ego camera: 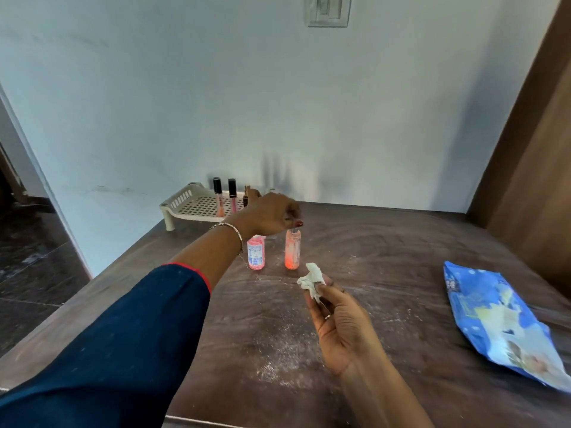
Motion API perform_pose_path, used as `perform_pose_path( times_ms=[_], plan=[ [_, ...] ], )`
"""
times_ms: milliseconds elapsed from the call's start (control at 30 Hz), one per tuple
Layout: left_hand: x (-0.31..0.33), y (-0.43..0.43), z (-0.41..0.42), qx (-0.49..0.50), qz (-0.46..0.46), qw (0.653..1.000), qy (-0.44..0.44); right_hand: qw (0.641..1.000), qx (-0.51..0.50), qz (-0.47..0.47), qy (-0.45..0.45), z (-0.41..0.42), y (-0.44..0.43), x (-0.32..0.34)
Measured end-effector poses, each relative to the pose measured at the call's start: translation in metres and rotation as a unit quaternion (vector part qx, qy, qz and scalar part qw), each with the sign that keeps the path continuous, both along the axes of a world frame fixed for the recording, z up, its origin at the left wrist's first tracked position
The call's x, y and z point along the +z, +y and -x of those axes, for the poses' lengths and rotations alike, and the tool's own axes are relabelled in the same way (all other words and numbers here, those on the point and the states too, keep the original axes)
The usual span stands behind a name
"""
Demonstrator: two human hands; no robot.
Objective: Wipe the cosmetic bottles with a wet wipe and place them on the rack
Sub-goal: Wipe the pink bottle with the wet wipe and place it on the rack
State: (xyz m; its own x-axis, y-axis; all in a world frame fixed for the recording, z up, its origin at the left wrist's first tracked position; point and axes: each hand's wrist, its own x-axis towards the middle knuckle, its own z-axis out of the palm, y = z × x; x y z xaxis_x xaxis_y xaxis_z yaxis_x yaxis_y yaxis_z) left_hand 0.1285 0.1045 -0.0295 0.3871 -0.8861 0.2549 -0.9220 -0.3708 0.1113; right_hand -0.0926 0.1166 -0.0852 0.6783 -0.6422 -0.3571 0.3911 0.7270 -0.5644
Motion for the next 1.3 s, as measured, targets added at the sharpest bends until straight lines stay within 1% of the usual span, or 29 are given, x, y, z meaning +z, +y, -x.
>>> perform_pose_path(
  times_ms=[133,167,233,333,400,467,533,600,633,733,800,833,867,900,967,1033,1067,1100,1133,1233,1300],
  plan=[
    [-0.008,0.002,-0.006,-0.015,0.034,0.996,0.079,1.000,-0.012,-0.003,-0.002,0.014,-0.005,0.002],
    [-0.009,0.003,-0.006,-0.017,0.042,0.995,0.087,1.000,-0.014,-0.007,-0.001,0.016,-0.006,0.002],
    [-0.009,0.005,-0.003,-0.012,0.050,0.996,0.072,1.000,-0.016,-0.013,-0.002,0.020,-0.008,0.001],
    [-0.013,0.005,0.005,0.006,0.048,0.999,0.020,0.999,-0.026,-0.018,-0.007,0.025,-0.011,0.001],
    [-0.017,0.004,0.008,0.005,0.060,0.998,0.023,0.999,-0.033,-0.017,-0.008,0.028,-0.013,0.000],
    [-0.014,0.004,0.013,0.008,0.085,0.994,0.061,0.999,-0.036,-0.004,0.007,0.034,-0.015,-0.001],
    [-0.005,0.010,0.025,-0.007,0.093,0.986,0.135,0.998,-0.040,0.020,0.036,0.043,-0.017,-0.002],
    [0.002,0.018,0.043,-0.069,0.081,0.970,0.219,0.995,-0.058,0.042,0.063,0.051,-0.021,-0.003],
    [0.003,0.023,0.054,-0.097,0.068,0.962,0.246,0.994,-0.067,0.056,0.070,0.055,-0.024,-0.003],
    [-0.005,0.034,0.083,-0.136,0.039,0.950,0.279,0.985,-0.102,0.121,0.074,0.064,-0.030,-0.006],
    [-0.013,0.036,0.097,-0.143,0.023,0.946,0.291,0.964,-0.141,0.209,0.083,0.068,-0.032,-0.012],
    [-0.015,0.036,0.103,-0.144,0.016,0.945,0.292,0.937,-0.167,0.284,0.117,0.068,-0.035,-0.017],
    [-0.017,0.036,0.107,-0.144,0.012,0.946,0.290,0.893,-0.191,0.373,0.162,0.069,-0.036,-0.021],
    [-0.018,0.036,0.110,-0.144,0.010,0.947,0.286,0.838,-0.211,0.462,0.202,0.069,-0.039,-0.024],
    [-0.019,0.034,0.116,-0.144,0.006,0.949,0.281,0.713,-0.225,0.617,0.246,0.070,-0.041,-0.027],
    [-0.019,0.032,0.119,-0.140,0.005,0.947,0.288,0.595,-0.202,0.729,0.270,0.069,-0.041,-0.029],
    [-0.019,0.031,0.120,-0.137,0.006,0.947,0.291,0.553,-0.188,0.764,0.275,0.069,-0.040,-0.030],
    [-0.019,0.030,0.120,-0.136,0.010,0.946,0.293,0.525,-0.177,0.786,0.275,0.068,-0.039,-0.033],
    [-0.020,0.030,0.120,-0.135,0.013,0.944,0.299,0.507,-0.170,0.800,0.273,0.068,-0.037,-0.035],
    [-0.023,0.031,0.116,-0.131,0.029,0.930,0.343,0.480,-0.160,0.822,0.261,0.068,-0.033,-0.040],
    [-0.025,0.033,0.115,-0.132,0.036,0.923,0.361,0.451,-0.147,0.843,0.255,0.070,-0.032,-0.042]
  ],
)
